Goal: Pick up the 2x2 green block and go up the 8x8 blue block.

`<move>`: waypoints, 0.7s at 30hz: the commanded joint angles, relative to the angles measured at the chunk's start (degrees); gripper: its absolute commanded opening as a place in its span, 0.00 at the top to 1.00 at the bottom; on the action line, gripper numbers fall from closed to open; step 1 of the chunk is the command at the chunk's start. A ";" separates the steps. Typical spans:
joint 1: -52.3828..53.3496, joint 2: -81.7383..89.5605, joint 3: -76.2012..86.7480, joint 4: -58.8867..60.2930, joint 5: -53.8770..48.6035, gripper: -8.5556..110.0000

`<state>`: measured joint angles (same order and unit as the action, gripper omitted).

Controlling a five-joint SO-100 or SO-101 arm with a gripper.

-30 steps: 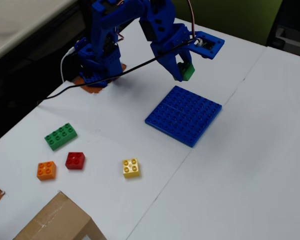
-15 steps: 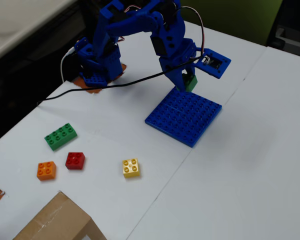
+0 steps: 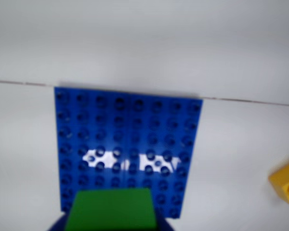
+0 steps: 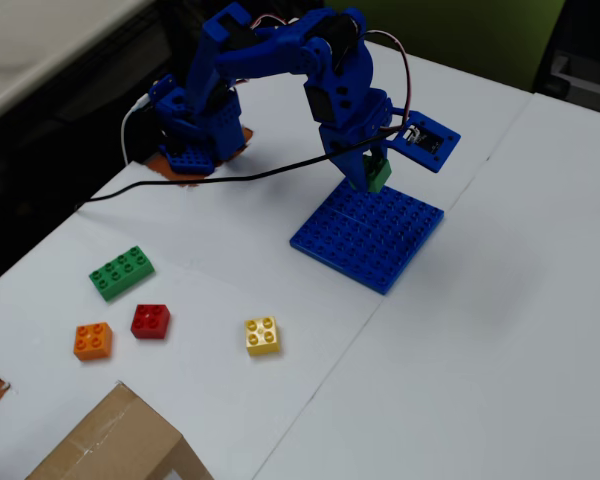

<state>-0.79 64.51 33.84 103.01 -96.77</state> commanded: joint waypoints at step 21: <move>2.64 13.80 3.08 2.46 -0.53 0.93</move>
<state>1.93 75.06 36.74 103.01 -97.03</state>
